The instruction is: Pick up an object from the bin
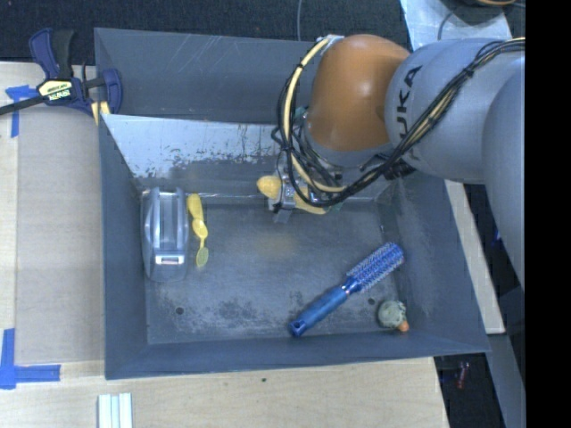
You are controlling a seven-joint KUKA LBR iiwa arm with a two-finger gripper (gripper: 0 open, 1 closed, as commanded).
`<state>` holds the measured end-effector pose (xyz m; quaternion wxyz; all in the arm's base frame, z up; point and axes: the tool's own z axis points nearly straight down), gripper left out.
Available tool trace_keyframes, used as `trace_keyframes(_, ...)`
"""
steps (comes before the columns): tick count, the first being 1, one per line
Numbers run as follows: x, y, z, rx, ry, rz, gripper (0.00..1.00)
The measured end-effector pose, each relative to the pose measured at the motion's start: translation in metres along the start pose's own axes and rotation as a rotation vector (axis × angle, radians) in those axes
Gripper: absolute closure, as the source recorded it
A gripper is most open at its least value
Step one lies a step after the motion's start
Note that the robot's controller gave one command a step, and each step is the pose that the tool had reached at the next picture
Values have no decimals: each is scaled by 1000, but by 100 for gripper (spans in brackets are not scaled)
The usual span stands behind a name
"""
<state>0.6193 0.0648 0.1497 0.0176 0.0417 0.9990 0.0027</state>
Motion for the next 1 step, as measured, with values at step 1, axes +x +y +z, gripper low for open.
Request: trace_keyframes(1, 0, 0, -13, 0, 0, 0, 100)
